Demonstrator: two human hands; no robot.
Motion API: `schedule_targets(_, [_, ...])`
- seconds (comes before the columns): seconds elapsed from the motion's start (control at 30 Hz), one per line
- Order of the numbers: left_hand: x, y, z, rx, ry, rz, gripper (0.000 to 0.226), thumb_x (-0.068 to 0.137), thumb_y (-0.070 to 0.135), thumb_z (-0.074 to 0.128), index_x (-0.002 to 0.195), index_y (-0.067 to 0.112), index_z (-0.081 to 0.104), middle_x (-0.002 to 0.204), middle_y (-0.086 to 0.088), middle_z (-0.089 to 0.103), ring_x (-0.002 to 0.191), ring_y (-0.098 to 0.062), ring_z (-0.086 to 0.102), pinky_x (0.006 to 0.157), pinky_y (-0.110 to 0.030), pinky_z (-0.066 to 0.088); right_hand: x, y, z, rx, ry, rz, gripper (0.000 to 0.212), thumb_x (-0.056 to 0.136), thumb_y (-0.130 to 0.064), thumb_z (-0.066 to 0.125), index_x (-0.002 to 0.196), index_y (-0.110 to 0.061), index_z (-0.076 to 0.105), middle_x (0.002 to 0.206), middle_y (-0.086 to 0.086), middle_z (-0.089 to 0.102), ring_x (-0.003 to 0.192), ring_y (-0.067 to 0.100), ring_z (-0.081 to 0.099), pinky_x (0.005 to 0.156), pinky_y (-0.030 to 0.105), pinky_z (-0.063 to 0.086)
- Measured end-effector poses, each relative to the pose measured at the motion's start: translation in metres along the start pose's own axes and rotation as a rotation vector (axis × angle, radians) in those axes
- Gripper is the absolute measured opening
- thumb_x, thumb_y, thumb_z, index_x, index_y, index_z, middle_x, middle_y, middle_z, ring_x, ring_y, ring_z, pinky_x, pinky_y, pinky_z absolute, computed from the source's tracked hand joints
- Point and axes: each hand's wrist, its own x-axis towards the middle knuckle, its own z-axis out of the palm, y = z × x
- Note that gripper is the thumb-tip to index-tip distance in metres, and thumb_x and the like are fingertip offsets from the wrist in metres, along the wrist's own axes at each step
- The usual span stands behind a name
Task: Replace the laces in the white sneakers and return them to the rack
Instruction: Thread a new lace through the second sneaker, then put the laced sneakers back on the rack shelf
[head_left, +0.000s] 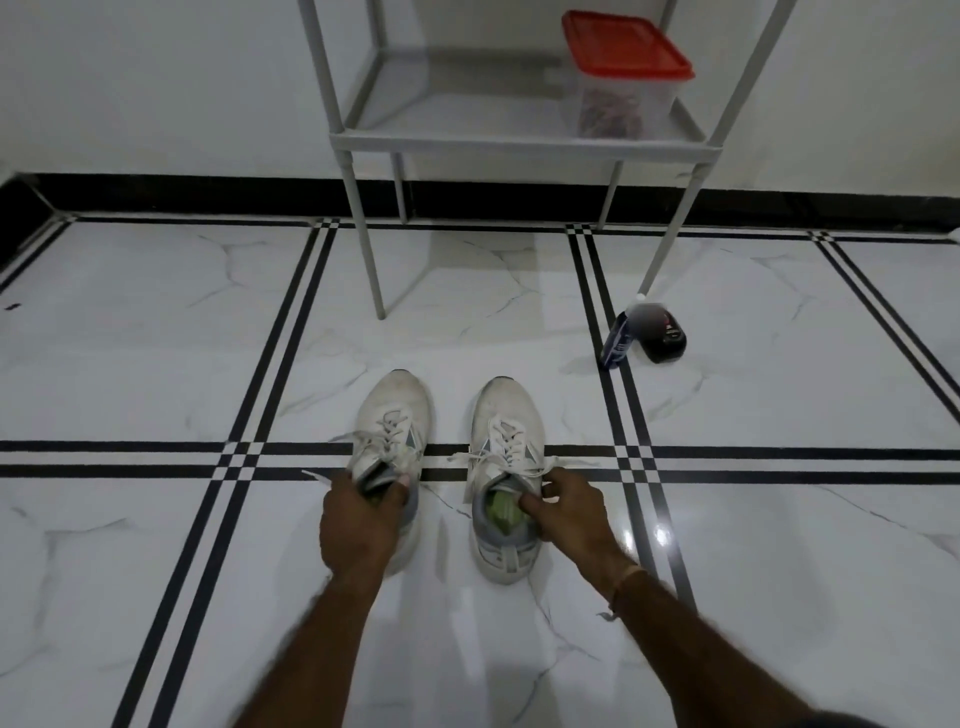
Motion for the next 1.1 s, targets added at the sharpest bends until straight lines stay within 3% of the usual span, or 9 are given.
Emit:
schedule_targets(0.13, [0.006, 0.004, 0.004, -0.032, -0.054, -0.052, 0.045, 0.076, 0.038, 0.081, 0.106, 0.009, 0.066, 0.101, -0.013, 0.068, 0.096, -0.038, 0.066, 0.083, -0.044, 0.055, 0.019, 0.011, 0.011, 0.044, -0.015, -0.021, 0.055, 0.064, -0.063, 0.075, 0.099, -0.022, 0.070, 0.095, -0.003, 0.073, 0.090, 0.022, 0.070, 0.076, 0.053, 0.061])
schedule_targets(0.23, [0.009, 0.004, 0.007, -0.170, -0.180, -0.141, 0.052, 0.062, 0.039, 0.081, 0.108, 0.016, 0.072, 0.089, -0.005, 0.073, 0.087, -0.031, 0.070, 0.081, -0.044, 0.058, 0.022, 0.004, 0.013, 0.110, -0.026, 0.002, 0.041, 0.070, -0.057, 0.082, 0.092, -0.023, 0.073, 0.090, -0.003, 0.075, 0.087, 0.020, 0.073, 0.077, 0.051, 0.062])
schedule_targets(0.3, [0.008, 0.002, 0.010, -0.243, -0.240, -0.199, 0.062, 0.058, 0.042, 0.080, 0.116, 0.024, 0.070, 0.089, -0.005, 0.074, 0.082, -0.026, 0.071, 0.078, -0.041, 0.059, 0.019, 0.002, 0.013, 0.140, -0.060, 0.045, 0.045, 0.071, -0.059, 0.079, 0.095, -0.021, 0.075, 0.091, -0.003, 0.077, 0.089, 0.020, 0.074, 0.081, 0.048, 0.062])
schedule_targets(0.4, [0.009, 0.000, 0.015, -0.358, -0.251, -0.254, 0.043, 0.076, 0.027, 0.083, 0.116, 0.029, 0.065, 0.095, -0.004, 0.073, 0.083, -0.021, 0.067, 0.072, -0.033, 0.052, 0.015, 0.009, 0.015, 0.241, -0.122, 0.078, 0.035, 0.084, -0.046, 0.078, 0.112, -0.026, 0.075, 0.103, -0.004, 0.078, 0.100, 0.018, 0.073, 0.090, 0.040, 0.061])
schedule_targets(0.57, [0.006, 0.002, 0.022, -0.454, -0.252, -0.285, 0.028, 0.080, 0.021, 0.079, 0.103, 0.028, 0.065, 0.095, -0.008, 0.075, 0.087, -0.025, 0.067, 0.072, -0.034, 0.050, 0.012, 0.005, 0.010, 0.423, -0.148, 0.165, 0.029, 0.093, -0.029, 0.073, 0.122, -0.029, 0.069, 0.112, -0.001, 0.075, 0.105, 0.017, 0.070, 0.083, 0.034, 0.059])
schedule_targets(0.67, [0.001, 0.009, 0.023, -0.483, -0.236, -0.268, 0.023, 0.080, 0.024, 0.079, 0.098, 0.026, 0.065, 0.092, -0.008, 0.075, 0.088, -0.028, 0.068, 0.069, -0.035, 0.048, 0.012, -0.001, 0.002, 0.497, -0.179, 0.214, 0.036, 0.092, -0.035, 0.072, 0.127, -0.038, 0.064, 0.118, -0.006, 0.073, 0.112, 0.022, 0.068, 0.098, 0.050, 0.055])
schedule_targets(0.73, [0.001, 0.019, 0.022, -0.507, -0.219, -0.246, 0.026, 0.074, 0.031, 0.080, 0.094, 0.027, 0.065, 0.093, -0.006, 0.074, 0.091, -0.029, 0.069, 0.071, -0.037, 0.049, 0.014, -0.006, -0.004, 0.511, -0.167, 0.207, 0.035, 0.094, -0.034, 0.069, 0.127, -0.038, 0.062, 0.121, -0.003, 0.072, 0.112, 0.026, 0.067, 0.099, 0.051, 0.054])
schedule_targets(0.87, [0.002, 0.050, 0.012, -0.550, -0.196, -0.167, 0.041, 0.056, 0.046, 0.074, 0.093, 0.029, 0.066, 0.095, -0.007, 0.073, 0.089, -0.029, 0.069, 0.077, -0.043, 0.054, 0.017, -0.023, -0.022, 0.508, -0.151, 0.115, 0.024, 0.098, -0.034, 0.063, 0.121, -0.031, 0.062, 0.120, 0.006, 0.071, 0.107, 0.029, 0.070, 0.090, 0.046, 0.058])
schedule_targets(1.1, [-0.011, 0.124, -0.026, -0.602, -0.142, 0.063, 0.035, 0.067, 0.037, 0.068, 0.101, 0.031, 0.064, 0.105, 0.000, 0.067, 0.094, -0.025, 0.068, 0.078, -0.052, 0.058, 0.003, -0.088, -0.068, 0.560, -0.149, -0.075, 0.033, 0.099, -0.018, 0.059, 0.127, -0.035, 0.058, 0.114, 0.007, 0.073, 0.098, 0.027, 0.074, 0.070, 0.034, 0.060])
